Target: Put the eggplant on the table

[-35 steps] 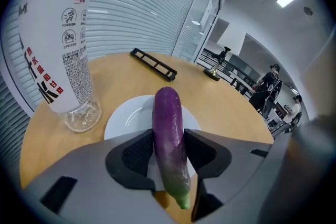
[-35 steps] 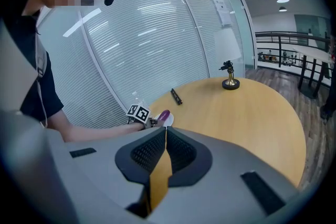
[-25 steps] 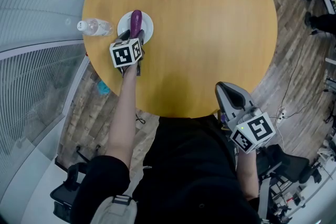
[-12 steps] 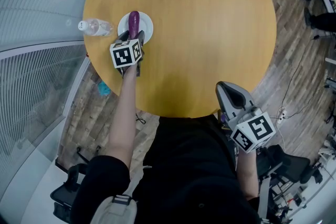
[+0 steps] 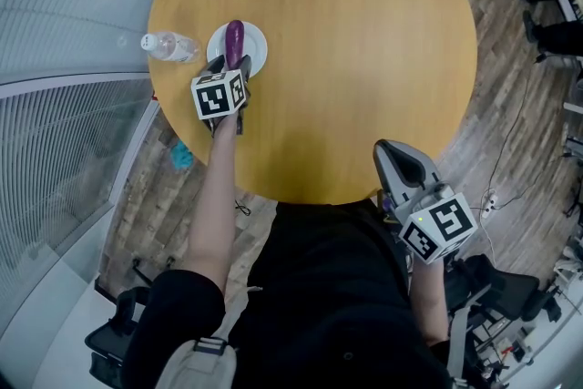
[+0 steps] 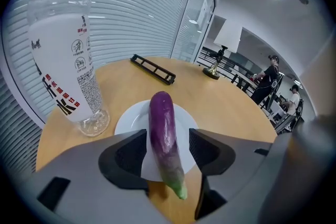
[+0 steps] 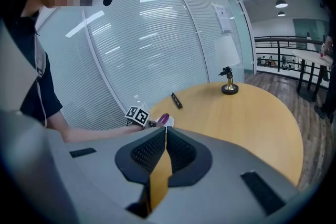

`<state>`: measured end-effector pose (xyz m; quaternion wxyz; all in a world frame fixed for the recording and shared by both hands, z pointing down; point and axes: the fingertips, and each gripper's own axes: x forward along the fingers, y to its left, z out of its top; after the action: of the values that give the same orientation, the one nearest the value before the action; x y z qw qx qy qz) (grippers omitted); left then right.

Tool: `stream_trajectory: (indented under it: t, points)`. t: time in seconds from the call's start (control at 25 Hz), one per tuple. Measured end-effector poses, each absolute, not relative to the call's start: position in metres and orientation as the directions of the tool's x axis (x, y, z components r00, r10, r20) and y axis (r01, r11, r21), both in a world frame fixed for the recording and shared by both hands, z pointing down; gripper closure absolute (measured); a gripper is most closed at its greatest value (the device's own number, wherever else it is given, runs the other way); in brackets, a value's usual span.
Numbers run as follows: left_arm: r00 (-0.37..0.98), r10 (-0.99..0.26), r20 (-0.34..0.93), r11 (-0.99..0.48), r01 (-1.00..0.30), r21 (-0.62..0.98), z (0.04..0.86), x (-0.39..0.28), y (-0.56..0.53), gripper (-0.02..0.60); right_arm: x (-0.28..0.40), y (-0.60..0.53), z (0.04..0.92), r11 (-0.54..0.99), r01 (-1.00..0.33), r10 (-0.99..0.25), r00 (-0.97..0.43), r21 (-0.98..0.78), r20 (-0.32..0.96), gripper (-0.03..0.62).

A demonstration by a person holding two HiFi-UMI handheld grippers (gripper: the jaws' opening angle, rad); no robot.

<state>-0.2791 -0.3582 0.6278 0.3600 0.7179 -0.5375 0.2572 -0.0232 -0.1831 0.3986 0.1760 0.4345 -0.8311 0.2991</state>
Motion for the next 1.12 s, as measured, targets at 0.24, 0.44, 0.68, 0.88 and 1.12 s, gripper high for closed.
stream_trajectory:
  t: [0.24, 0.44, 0.68, 0.88, 1.12]
  points:
    - [0.284, -0.606, 0.743, -0.158, -0.958, 0.238, 0.612, -0.283, -0.347, 0.327, -0.026, -0.176, 0.39, 0.458, -0.824, -0.631, -0.566, -0.335, 0.53, 0.576]
    - [0.283, -0.633, 0.721, -0.153, -0.958, 0.242, 0.595, -0.286, -0.334, 0.327, -0.028, -0.166, 0.386, 0.468, -0.819, -0.64, -0.573, -0.332, 0.511, 0.576]
    - [0.288, -0.642, 0.71, -0.192, -0.958, 0.215, 0.577, -0.285, -0.317, 0.327, -0.029, -0.157, 0.379, 0.477, -0.817, -0.657, -0.577, -0.325, 0.486, 0.576]
    - [0.306, -0.65, 0.696, -0.231, -0.952, 0.202, 0.563, -0.28, -0.301, 0.342, -0.03, -0.148, 0.378, 0.48, -0.815, -0.662, -0.579, -0.324, 0.475, 0.576]
    - [0.334, -0.675, 0.658, -0.326, -0.935, 0.141, 0.546, -0.262, -0.281, 0.405, -0.031, -0.137, 0.376, 0.484, -0.812, -0.669, -0.584, -0.327, 0.46, 0.576]
